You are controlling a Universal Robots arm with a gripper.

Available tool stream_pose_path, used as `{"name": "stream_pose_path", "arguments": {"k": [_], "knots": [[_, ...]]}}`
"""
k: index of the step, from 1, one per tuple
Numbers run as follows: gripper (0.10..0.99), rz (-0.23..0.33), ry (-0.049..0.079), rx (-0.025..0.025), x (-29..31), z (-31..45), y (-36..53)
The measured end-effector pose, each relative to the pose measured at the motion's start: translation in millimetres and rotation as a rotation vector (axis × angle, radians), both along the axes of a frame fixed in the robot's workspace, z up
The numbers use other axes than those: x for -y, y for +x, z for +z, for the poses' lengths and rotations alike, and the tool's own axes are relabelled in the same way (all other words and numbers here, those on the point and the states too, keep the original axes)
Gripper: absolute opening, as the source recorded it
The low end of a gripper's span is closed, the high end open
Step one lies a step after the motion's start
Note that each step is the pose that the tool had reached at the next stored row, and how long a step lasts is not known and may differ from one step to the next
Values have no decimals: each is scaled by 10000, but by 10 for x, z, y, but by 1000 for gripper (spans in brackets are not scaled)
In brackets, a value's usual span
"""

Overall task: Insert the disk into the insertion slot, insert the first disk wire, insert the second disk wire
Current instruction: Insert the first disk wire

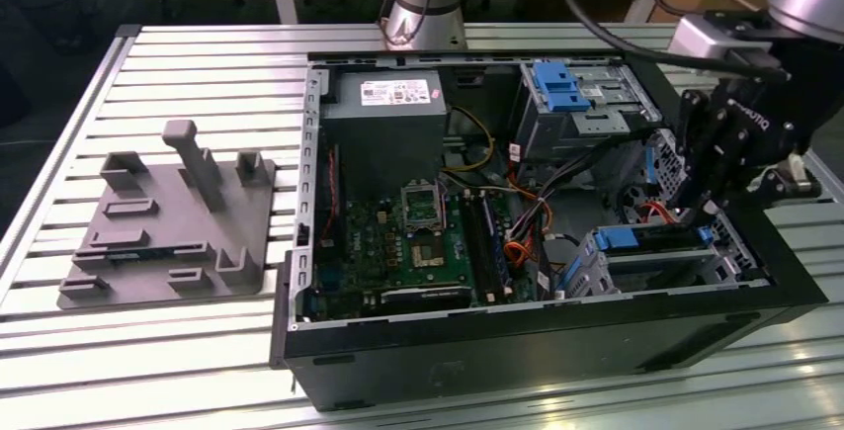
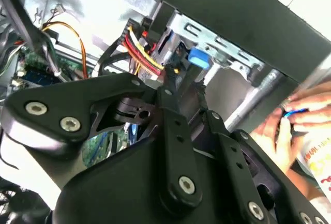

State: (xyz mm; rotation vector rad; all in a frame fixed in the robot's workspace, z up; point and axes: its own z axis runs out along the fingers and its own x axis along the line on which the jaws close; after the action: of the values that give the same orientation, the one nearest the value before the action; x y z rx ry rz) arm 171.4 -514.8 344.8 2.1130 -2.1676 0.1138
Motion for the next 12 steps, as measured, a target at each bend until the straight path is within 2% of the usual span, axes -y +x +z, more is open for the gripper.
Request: {"name": "stream_pose_path", "arguments": {"k": [6, 12], "knots": [[302, 0, 2, -1, -5, 267, 1], [302, 0, -1, 0, -5, 277, 1]]}}
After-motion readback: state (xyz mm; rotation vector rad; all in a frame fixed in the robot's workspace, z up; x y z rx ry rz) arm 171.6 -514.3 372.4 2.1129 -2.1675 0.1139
